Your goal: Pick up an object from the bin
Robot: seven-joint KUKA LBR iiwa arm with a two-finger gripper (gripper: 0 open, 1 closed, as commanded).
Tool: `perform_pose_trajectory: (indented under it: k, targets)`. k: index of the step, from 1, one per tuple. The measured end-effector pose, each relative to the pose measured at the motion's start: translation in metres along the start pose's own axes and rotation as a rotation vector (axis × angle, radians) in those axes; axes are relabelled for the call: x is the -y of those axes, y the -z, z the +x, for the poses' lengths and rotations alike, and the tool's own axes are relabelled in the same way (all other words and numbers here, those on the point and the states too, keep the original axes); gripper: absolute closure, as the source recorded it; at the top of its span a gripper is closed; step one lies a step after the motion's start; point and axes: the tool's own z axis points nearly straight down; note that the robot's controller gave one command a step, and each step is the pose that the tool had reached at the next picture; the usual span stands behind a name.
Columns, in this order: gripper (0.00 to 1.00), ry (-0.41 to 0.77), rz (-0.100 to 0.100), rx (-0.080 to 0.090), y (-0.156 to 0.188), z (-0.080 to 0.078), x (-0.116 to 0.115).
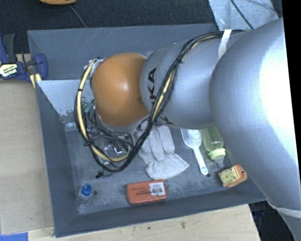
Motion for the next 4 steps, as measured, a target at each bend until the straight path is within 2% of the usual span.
perform_pose_trajectory:
  k: [1, 2, 3, 4]
  targets:
    - [0.00, 0.100, -0.001, -0.015, -0.009, 0.031, -0.029]
    - [0.00, 0.373, -0.002, -0.010, 0.008, 0.042, -0.035]
    - [0.00, 0.410, 0.000, -0.012, -0.055, 0.064, -0.044]
    - [1.00, 0.764, -0.005, -0.009, -0.052, 0.070, -0.046]
